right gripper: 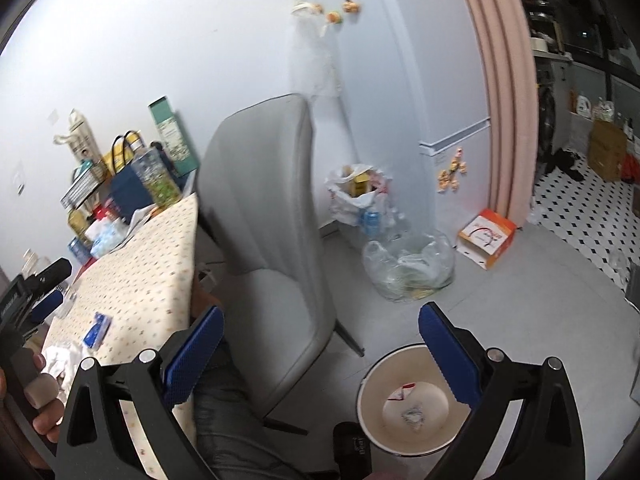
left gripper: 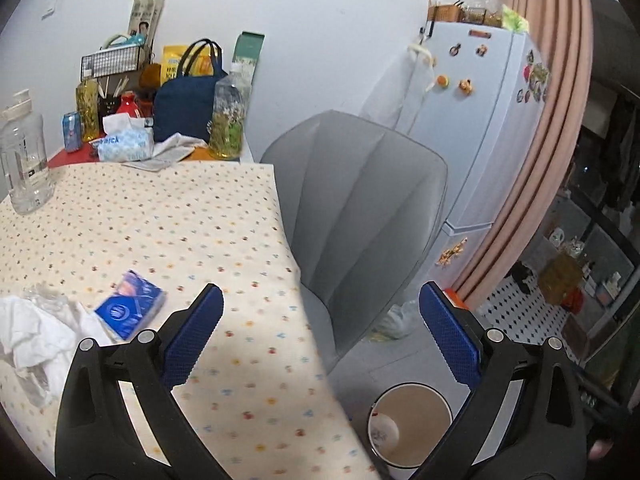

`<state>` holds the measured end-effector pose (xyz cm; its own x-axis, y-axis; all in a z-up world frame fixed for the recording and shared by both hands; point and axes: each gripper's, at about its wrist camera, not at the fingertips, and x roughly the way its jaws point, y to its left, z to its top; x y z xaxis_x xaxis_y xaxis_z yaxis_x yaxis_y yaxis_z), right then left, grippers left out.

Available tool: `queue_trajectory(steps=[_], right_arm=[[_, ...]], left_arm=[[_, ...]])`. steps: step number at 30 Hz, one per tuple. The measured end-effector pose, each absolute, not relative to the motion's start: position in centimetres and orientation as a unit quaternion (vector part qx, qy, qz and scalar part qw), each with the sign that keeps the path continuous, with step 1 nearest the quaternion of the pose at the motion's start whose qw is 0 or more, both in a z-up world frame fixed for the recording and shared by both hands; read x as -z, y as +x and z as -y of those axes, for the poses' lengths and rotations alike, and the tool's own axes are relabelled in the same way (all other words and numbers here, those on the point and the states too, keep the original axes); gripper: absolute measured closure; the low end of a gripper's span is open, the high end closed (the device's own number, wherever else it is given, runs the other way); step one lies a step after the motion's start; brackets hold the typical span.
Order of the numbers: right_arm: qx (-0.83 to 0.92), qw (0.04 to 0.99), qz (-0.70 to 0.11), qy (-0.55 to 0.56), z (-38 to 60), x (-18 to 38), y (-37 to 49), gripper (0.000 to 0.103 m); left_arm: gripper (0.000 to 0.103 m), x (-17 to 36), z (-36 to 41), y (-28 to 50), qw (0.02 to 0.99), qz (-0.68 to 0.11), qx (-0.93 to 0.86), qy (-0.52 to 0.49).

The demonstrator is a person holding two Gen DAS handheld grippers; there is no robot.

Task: Collect trash
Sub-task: 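Return both tools to the table toward the white tissue pile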

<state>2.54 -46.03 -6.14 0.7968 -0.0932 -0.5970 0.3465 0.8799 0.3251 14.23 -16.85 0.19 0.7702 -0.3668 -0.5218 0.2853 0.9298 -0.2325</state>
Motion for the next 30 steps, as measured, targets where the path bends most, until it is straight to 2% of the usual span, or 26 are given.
queue_trajectory(steps=[9, 26, 27, 30], right_arm=[[0.045, 0.934, -0.295, 0.198, 41.0, 4.5, 4.6, 0.007], [-0.094, 0.929, -0.314, 0.173, 31.3, 3.1, 8.7, 0.007], [-0.104, 0.927, -0.317, 0.171, 30.7, 3.1, 9.0, 0.009], [-0.139, 0.916, -0.348, 0.14, 27.7, 3.5, 10.6, 0.03]], left_arm=[[0.006, -1.0, 8.3, 11.2, 0.959, -0.249, 0.123, -0.062], [0.006, 1.0, -9.4, 10.3, 0.948, -0.277, -0.014, -0.157], [0.006, 1.2, -10.2, 10.3, 0.945, -0.28, -0.025, -0.165], [0.012, 2.4, -12.9, 10.4, 0.933, -0.294, -0.06, -0.199]])
